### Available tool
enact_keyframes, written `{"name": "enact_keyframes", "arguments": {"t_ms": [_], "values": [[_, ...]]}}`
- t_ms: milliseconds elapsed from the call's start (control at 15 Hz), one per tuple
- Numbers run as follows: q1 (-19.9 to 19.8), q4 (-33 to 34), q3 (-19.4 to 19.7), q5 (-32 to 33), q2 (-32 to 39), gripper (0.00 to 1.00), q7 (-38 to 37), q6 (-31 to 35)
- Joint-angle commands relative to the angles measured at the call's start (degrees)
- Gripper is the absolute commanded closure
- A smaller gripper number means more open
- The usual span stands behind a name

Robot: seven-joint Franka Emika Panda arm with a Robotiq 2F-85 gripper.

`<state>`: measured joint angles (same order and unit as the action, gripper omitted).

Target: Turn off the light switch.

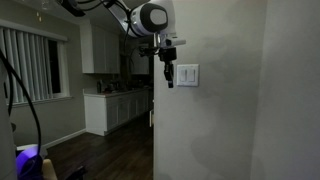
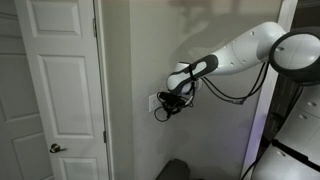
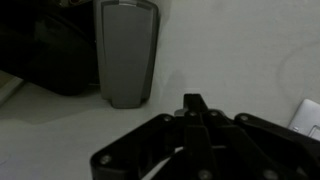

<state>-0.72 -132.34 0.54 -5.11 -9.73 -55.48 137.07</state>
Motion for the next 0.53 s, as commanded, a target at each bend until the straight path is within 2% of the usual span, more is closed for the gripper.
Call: {"name": "enact_keyframes", "arguments": {"t_ms": [0, 267, 333, 400, 467], "values": [[-1.0, -2.0, -0.8, -0.2, -3.4, 1.0, -0.6, -2.7], [-1.1, -2.6, -1.0, -0.4, -4.7, 0.98, -0.5, -4.0], [-1.1, -2.7, -1.0, -0.5, -4.9, 0.72, -0.5, -4.3], [-1.0, -2.7, -0.9, -1.0, -5.0, 0.72, -0.3, -4.6], [-1.0, -1.1, -1.0, -0.4, -2.9, 0.93, 0.3, -3.4]]}}
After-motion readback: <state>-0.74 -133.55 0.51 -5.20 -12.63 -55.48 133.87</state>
